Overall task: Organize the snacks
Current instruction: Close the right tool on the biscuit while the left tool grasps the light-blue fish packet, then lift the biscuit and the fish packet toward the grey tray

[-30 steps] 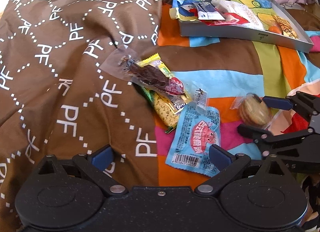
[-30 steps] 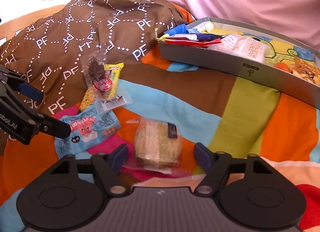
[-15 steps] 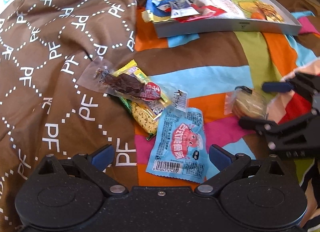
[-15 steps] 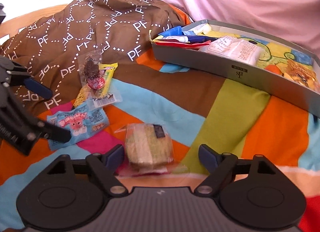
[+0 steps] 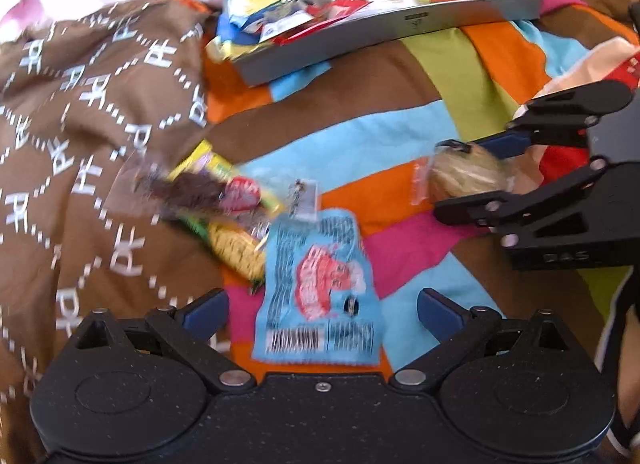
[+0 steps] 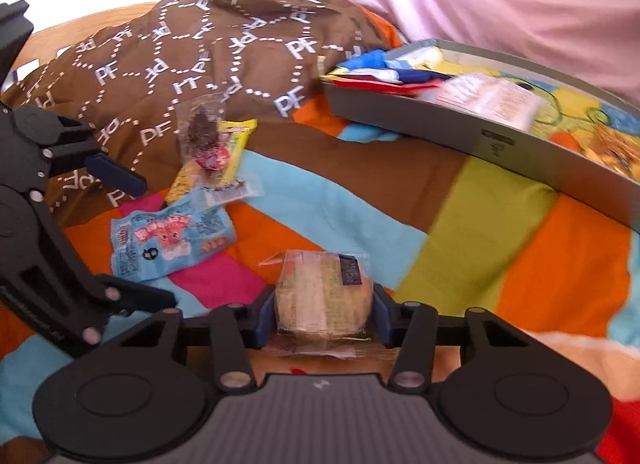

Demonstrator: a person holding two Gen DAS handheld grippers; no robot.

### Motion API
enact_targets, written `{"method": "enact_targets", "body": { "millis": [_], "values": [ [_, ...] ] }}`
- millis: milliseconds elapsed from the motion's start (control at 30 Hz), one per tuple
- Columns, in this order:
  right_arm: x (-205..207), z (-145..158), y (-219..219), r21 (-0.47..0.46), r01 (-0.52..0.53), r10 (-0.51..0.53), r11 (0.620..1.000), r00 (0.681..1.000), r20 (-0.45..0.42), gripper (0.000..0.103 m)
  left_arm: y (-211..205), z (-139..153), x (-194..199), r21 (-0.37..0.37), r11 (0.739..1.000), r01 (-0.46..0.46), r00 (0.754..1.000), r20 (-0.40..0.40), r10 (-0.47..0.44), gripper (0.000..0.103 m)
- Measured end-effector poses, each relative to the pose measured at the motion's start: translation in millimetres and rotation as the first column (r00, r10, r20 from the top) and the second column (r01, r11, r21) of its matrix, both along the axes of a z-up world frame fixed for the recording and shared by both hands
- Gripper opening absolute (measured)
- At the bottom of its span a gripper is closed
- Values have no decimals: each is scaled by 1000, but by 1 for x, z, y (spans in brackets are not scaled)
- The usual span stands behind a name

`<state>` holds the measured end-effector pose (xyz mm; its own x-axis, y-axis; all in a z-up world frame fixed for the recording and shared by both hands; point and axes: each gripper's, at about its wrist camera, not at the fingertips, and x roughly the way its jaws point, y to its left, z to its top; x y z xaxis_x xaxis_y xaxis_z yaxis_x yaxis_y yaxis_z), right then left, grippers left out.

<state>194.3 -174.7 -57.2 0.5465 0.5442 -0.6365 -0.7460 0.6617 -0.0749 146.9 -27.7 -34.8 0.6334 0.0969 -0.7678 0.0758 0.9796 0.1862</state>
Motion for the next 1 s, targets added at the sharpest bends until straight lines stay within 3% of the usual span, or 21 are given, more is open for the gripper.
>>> {"method": "enact_targets", "body": {
  "millis": [100, 300, 600, 1000],
  "values": [
    [0, 2, -13, 5, 20, -20, 1000, 1000, -17, 52, 0, -2, 10, -9, 1000, -4, 1000, -2, 4, 100],
    [-5, 2, -26, 8, 34, -34, 999, 999, -27, 53, 14, -9, 26, -137, 985, -100, 995, -37, 96, 99],
    [-11, 2, -25, 2, 49, -49, 999, 999, -20, 53, 3, -4, 18, -173, 981, -85, 996, -31, 81, 64],
    [-29, 5, -46, 21, 40, -39, 999, 997, -60, 53, -9, 6, -14, -275, 958, -85, 994, -90, 62, 62]
  ]
}}
